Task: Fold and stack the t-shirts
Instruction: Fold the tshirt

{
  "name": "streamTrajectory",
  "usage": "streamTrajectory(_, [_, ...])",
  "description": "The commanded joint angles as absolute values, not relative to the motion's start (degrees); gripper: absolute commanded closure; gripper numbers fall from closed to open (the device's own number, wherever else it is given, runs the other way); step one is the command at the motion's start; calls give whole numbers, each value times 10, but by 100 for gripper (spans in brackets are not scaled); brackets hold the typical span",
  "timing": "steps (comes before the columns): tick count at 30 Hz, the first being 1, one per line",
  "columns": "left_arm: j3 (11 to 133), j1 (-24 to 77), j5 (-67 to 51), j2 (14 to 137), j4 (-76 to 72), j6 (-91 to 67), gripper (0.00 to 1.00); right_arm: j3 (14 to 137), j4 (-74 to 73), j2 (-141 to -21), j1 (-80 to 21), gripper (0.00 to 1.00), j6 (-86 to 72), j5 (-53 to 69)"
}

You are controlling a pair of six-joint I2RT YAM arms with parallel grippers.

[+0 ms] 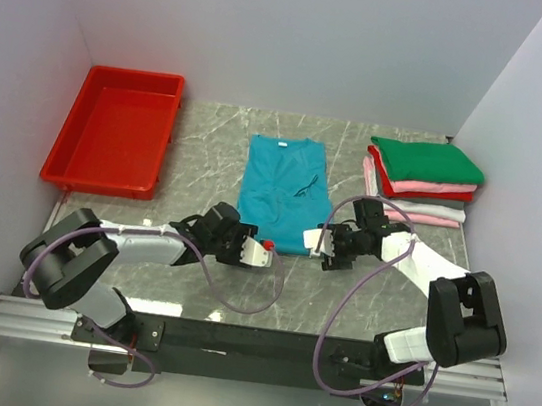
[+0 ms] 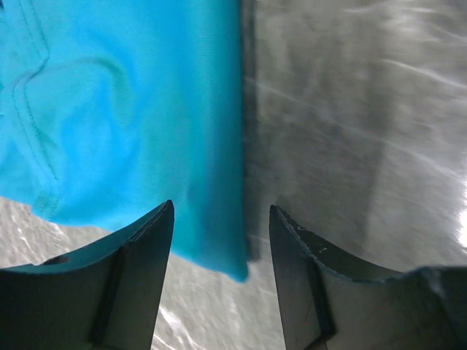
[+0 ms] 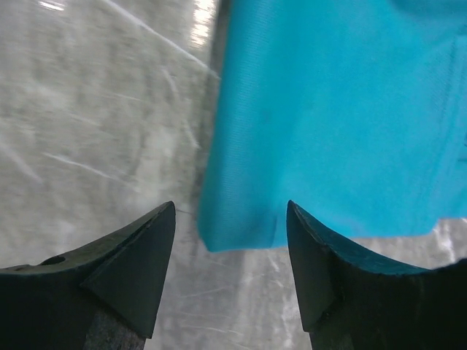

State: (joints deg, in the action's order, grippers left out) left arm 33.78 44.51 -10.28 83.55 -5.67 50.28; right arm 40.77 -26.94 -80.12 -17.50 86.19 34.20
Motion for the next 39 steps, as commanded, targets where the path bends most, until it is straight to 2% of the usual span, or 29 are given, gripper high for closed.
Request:
streamTrajectory(1, [357, 446, -69, 862, -83, 526, 40, 400, -212, -809, -180, 31, 853, 318])
streamTrajectory(5, [356, 446, -55, 877, -88, 523, 44, 399, -191, -824, -189, 33, 851, 303])
streamTrajectory(9, [354, 446, -53, 879, -84, 520, 60, 390, -175, -833, -204, 40, 841, 299])
streamTrajectory(17, [359, 445, -73, 883, -64, 513, 74, 403, -194, -844, -235, 46, 814, 269])
streamTrajectory(19, [362, 445, -78, 884, -58, 512, 81, 410, -193, -852, -243, 57, 784, 256])
streamTrajectory(20, [362, 445, -82, 883, -58, 510, 88, 417, -199, -857, -246, 76, 763, 248])
streamTrajectory(23, [359, 445, -97, 872, -45, 511, 100, 436, -227, -868, -245, 99, 745, 255])
streamTrajectory(29, [367, 450, -172, 804, 69, 491, 100, 420, -333, -782, -218, 100, 785, 316])
streamTrajectory(34, [376, 497, -226, 759, 163, 457, 100, 416, -448, -695, -211, 100, 807, 370])
streamTrajectory(39, [369, 505, -234, 711, 165, 434, 100, 414, -449, -657, -211, 100, 778, 374])
